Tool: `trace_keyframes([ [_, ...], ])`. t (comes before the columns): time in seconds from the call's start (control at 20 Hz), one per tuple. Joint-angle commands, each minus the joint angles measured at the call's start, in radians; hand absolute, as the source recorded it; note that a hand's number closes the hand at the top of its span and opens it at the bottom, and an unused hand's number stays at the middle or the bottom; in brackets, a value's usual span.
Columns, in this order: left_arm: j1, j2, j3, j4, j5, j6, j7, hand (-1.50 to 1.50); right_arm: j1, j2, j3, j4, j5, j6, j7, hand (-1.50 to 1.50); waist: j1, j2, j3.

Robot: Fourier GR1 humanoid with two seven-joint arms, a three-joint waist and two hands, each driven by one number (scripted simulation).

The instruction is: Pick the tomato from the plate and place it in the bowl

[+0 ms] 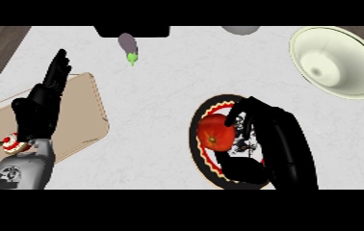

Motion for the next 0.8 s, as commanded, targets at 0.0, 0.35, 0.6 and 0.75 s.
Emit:
trace_keyframes([
  [0.0,-0.005,-0.038,-0.022,0.004,-0.021,0.017,-0.01,0.0,-0.059,-0.018,-0.169,0.024,-0.045,-0.023,-0.031,1.5,0.004,0.003,0.0],
  [0.35,-0.019,-0.01,0.023,0.08,-0.009,-0.016,-0.08,0.0,-0.158,-0.094,-0.453,0.28,-0.19,-0.145,-0.247,1.5,0.009,0.006,0.0],
  [0.6,-0.017,-0.051,-0.031,-0.029,-0.053,0.022,0.021,0.0,-0.23,-0.211,-0.66,0.499,-0.324,-0.182,-0.447,1.5,0.015,0.007,0.002],
  [0.75,-0.043,-0.024,0.003,0.039,-0.03,-0.013,-0.017,0.0,-0.294,-0.281,-0.713,0.675,-0.309,-0.222,-0.554,1.5,0.017,0.009,0.001],
])
